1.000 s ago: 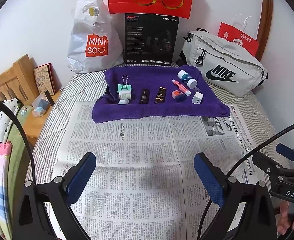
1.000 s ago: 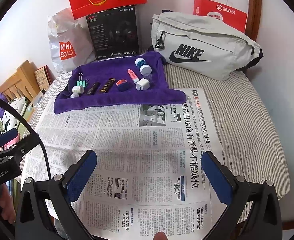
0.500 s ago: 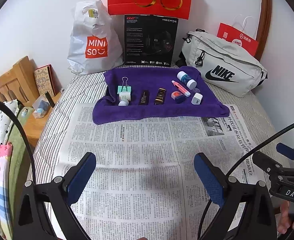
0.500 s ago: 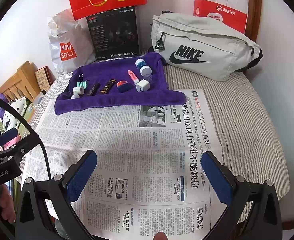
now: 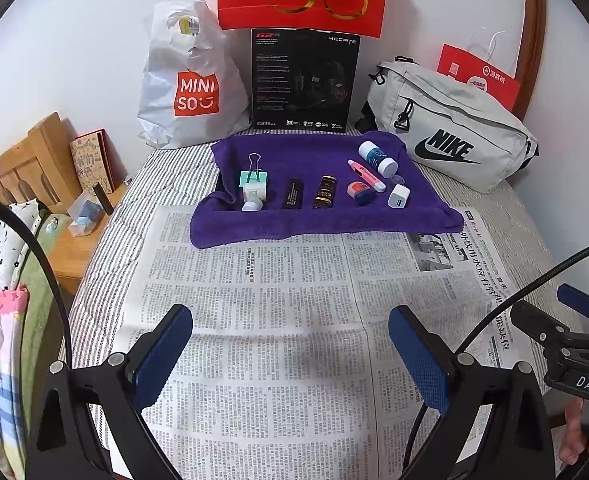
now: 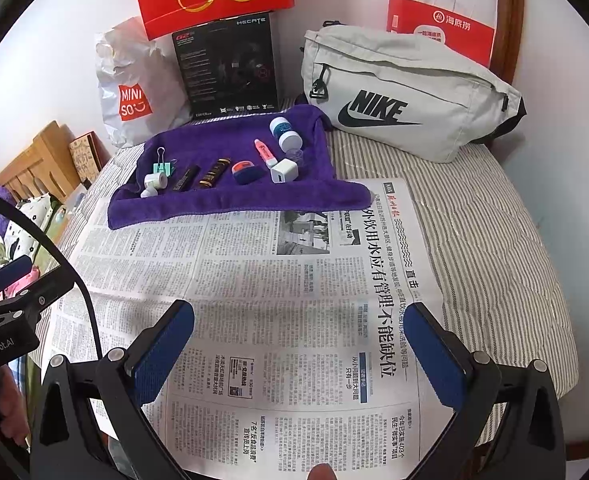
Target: Organize rigid objects
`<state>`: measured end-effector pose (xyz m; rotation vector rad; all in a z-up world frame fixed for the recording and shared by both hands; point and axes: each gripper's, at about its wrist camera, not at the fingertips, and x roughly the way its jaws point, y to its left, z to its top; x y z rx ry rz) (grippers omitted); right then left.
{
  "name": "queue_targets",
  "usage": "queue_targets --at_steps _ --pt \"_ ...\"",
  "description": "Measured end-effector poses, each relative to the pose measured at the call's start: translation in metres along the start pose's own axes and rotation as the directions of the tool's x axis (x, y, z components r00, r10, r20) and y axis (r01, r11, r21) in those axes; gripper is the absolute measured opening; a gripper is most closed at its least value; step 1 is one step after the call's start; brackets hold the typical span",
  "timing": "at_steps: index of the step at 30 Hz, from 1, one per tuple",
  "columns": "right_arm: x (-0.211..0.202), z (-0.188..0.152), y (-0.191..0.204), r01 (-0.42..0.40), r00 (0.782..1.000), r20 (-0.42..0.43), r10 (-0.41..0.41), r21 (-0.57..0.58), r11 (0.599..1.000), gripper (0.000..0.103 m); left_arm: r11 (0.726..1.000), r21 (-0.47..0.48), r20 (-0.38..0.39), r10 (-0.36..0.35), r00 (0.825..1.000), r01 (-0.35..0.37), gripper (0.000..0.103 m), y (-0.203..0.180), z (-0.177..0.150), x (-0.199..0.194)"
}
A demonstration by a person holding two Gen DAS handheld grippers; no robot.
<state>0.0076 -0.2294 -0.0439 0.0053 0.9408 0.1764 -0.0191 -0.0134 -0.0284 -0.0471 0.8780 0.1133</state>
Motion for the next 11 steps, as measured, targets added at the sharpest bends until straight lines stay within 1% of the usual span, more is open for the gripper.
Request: queue_targets --at_steps 11 --pt "0.0005 0.0002 -0.0002 -0.001 1.000 -0.001 0.001 0.001 1.000 0.103 1.000 0.000 -0.005 -0.003 1.000 0.003 0.100 0.0001 0.0004 0.0016"
